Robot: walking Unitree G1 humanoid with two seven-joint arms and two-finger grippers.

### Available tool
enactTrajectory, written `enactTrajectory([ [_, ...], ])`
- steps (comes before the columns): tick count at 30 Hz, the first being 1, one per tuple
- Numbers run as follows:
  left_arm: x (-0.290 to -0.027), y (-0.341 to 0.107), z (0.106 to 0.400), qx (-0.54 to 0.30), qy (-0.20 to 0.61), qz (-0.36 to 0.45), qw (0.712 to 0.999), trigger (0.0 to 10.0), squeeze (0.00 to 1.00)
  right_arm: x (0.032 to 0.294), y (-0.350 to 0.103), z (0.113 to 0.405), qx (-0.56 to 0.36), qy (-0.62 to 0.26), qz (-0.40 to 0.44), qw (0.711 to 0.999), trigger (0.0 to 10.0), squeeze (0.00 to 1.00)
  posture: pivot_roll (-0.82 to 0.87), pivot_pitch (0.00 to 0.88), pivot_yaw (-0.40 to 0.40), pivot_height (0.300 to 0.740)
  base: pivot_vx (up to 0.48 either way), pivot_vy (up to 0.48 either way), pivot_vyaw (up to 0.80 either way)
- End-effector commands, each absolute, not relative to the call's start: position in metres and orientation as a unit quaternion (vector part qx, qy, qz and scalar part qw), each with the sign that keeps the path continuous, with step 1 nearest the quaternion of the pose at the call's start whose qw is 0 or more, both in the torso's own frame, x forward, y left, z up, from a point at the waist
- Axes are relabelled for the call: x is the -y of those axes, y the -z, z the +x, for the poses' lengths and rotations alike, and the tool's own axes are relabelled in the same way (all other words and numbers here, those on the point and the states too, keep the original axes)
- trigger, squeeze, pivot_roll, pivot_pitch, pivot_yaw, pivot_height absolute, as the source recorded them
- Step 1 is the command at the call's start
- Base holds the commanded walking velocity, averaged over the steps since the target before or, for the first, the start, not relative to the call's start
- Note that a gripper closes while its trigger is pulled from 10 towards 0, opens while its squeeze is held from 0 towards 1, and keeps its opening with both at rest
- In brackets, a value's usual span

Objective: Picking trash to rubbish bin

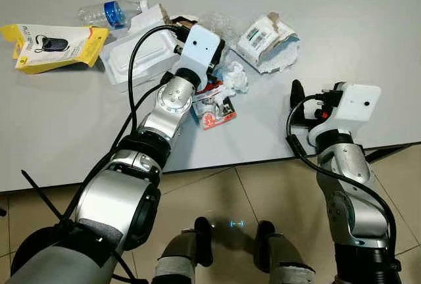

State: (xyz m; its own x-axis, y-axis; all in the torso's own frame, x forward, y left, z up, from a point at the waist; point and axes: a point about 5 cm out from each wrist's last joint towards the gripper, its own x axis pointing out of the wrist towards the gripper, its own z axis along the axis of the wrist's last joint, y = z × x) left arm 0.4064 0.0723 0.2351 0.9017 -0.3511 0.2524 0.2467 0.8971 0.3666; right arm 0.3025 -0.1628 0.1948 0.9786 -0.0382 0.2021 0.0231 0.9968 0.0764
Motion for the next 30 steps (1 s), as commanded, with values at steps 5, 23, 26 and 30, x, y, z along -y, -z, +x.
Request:
enactTrajectory([
  [5, -0.082, -0.226, 0.402, 0.173, 0.138, 0.186, 0.957, 10.0, 0.00, 0.163, -0.186, 0.307, 0.087, 0.018, 0.043, 0.995, 10.0, 0.00, 0.02, 0.328, 0.150, 0.740, 0.000, 0.000, 0.00],
  [23, -0.095, -0.290, 0.376, 0.346, 0.071, 0.120, 0.928, 10.0, 0.00, 0.162, -0.195, 0.320, 0.106, 0.009, 0.042, 0.993, 10.0, 0.00, 0.02, 0.280, 0.128, 0.740, 0.000, 0.000, 0.00],
  [26, -0.095, -0.293, 0.372, 0.358, 0.067, 0.105, 0.925, 10.0, 0.00, 0.162, -0.196, 0.321, 0.111, 0.009, 0.042, 0.993, 10.0, 0.00, 0.02, 0.269, 0.127, 0.740, 0.000, 0.000, 0.00],
  [30, -0.097, -0.294, 0.366, 0.369, 0.057, 0.098, 0.923, 10.0, 0.00, 0.164, -0.200, 0.324, 0.123, 0.013, 0.044, 0.991, 10.0, 0.00, 0.02, 0.255, 0.128, 0.740, 0.000, 0.000, 0.00],
])
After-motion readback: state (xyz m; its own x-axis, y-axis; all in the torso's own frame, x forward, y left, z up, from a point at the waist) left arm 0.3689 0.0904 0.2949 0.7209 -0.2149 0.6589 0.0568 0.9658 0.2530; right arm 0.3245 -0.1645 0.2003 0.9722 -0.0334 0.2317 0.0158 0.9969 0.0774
